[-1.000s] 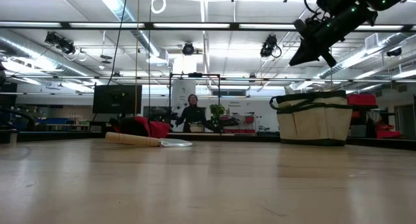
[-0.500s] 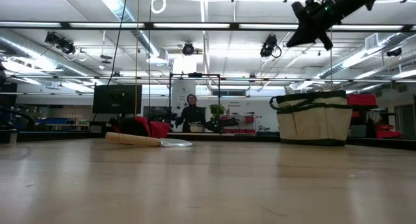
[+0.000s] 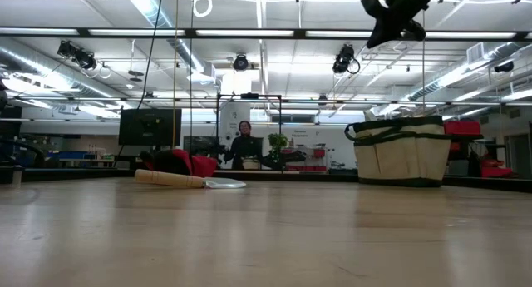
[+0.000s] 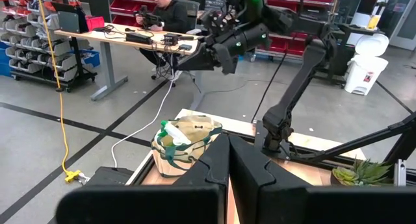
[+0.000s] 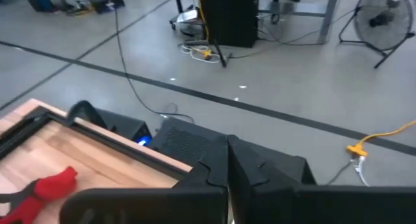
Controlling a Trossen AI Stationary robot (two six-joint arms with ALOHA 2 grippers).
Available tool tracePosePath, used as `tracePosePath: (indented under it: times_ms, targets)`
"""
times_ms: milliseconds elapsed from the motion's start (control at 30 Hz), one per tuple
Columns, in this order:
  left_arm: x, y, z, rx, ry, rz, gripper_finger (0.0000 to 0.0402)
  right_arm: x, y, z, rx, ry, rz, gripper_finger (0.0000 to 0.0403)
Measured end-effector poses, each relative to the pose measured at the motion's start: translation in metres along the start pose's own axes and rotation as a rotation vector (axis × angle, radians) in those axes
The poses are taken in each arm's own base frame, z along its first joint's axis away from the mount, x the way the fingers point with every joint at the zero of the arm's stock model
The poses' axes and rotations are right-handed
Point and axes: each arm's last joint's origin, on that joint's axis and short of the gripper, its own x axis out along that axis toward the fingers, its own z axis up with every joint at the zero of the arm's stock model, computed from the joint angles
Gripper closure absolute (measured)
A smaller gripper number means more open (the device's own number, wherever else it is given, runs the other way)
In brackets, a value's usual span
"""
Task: Pick & Place Garden tools in Gardening bag
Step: Put the green spray bottle into the gardening bag
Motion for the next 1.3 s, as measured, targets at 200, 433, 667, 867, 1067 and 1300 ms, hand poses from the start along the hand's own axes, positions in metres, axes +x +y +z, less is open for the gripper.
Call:
tracePosePath:
  times_ms: [200,433,667,867,1067,1300]
  targets:
    - [0.000,0.000,0.000,0.000,0.000,0.000,0.0390,0.019,0.014,-0.007,-0.035,0.053,-0.012,0.0403]
    - [0.000,0.000,0.000,0.000,0.000,0.001,0.0390,0.043,0.027,-0.015,-0.018,0.143,0.144,0.0400]
    - [0.000,0.000,0.000,0.001,0.000,0.001,0.0390,0.057,0.033,-0.026,-0.039,0.208,0.107,0.0345]
    - [0.000,0.001,0.000,0.002,-0.001,0.021,0.0390,0.063,0.038,-0.036,-0.092,0.243,-0.021,0.0255]
    - [0.000,0.001,0.000,0.001,-0.001,0.027,0.0390,0.068,0.043,-0.046,-0.082,0.286,-0.076,0.0178]
    - [0.000,0.001,0.000,0.000,-0.001,0.028,0.0390,0.077,0.041,-0.062,-0.049,0.384,-0.219,0.0156]
